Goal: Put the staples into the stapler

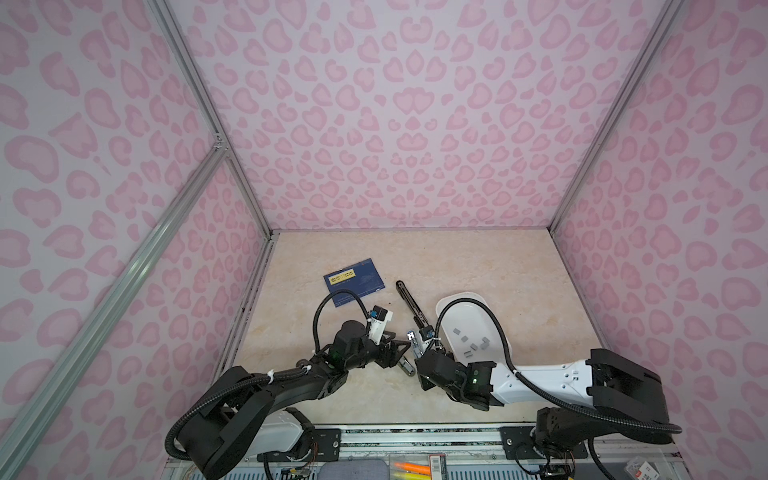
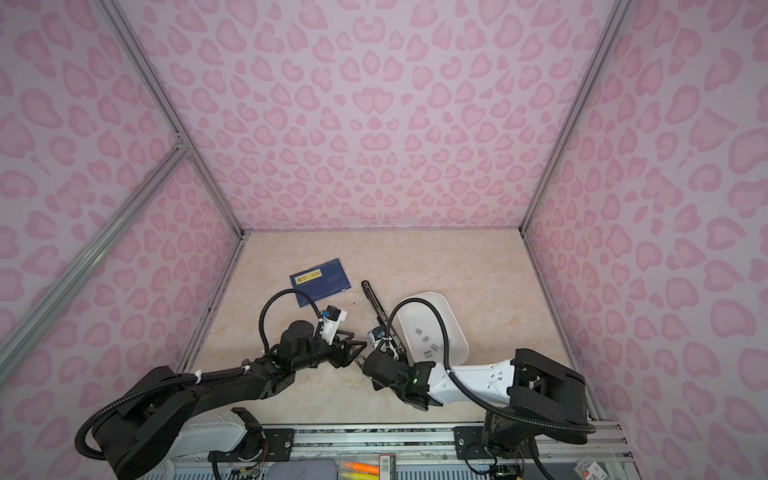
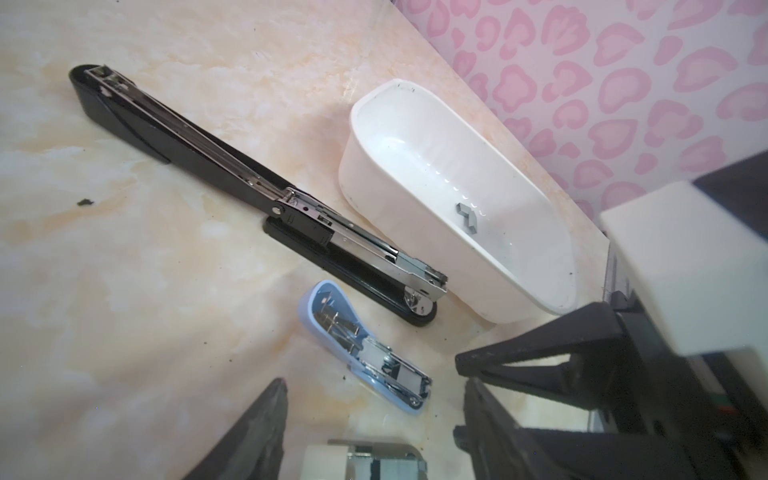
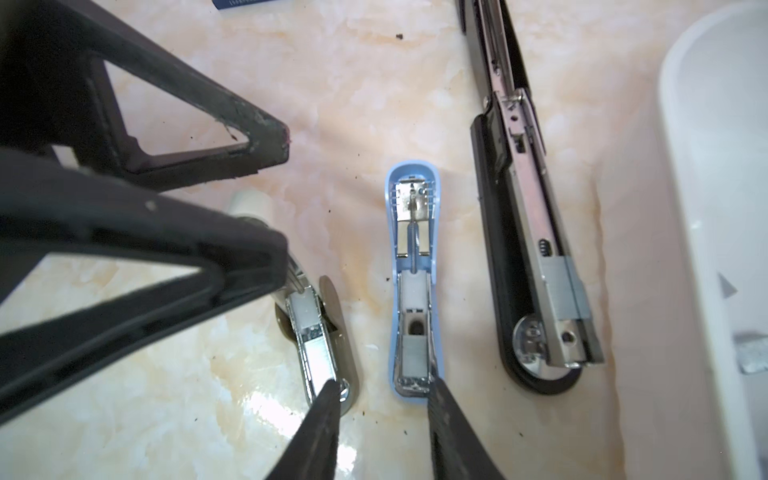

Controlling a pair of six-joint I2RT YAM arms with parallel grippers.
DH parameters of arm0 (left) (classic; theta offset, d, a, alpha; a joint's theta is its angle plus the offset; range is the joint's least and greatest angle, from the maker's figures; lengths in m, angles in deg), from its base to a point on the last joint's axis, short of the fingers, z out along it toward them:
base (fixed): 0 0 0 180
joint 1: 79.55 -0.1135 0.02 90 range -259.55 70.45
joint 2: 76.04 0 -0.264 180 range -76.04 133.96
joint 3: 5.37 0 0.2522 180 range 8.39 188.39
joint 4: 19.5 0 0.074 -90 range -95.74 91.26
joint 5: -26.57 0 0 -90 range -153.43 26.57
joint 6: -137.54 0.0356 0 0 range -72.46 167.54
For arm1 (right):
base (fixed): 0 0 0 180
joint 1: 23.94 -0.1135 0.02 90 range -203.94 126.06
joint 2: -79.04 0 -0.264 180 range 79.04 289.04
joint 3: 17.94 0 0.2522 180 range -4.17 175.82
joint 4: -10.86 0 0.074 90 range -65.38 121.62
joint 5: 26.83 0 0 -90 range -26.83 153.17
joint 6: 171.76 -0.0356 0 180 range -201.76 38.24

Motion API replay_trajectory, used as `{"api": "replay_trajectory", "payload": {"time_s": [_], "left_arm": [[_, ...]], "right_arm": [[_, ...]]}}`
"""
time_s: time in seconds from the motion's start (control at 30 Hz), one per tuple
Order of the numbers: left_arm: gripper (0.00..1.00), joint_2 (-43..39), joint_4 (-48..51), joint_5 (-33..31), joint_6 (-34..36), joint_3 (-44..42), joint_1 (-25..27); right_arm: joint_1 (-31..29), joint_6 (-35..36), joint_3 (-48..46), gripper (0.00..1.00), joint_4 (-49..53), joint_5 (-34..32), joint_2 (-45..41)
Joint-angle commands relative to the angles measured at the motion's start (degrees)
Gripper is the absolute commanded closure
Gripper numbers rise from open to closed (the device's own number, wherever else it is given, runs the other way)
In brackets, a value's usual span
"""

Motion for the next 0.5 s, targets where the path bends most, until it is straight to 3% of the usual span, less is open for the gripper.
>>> {"api": "replay_trajectory", "payload": {"time_s": [0.0, 0.33, 0.47], "left_arm": [[0.32, -1.0, 0.2, 1.9, 0.5, 0.2, 0.0], [0.32, -5.1, 3.1, -4.2, 0.2, -2.7, 0.0], [0.32, -5.8, 3.5, -4.0, 0.0, -3.3, 0.1]], "right_arm": [[0.4, 1.7, -1.4, 0.63, -2.3, -1.6, -1.6], [-0.8, 8.2, -7.6, 0.55, -15.0, 7.2, -2.6], [-3.0, 10.1, -6.7, 0.52, -15.9, 7.4, 0.1]]}}
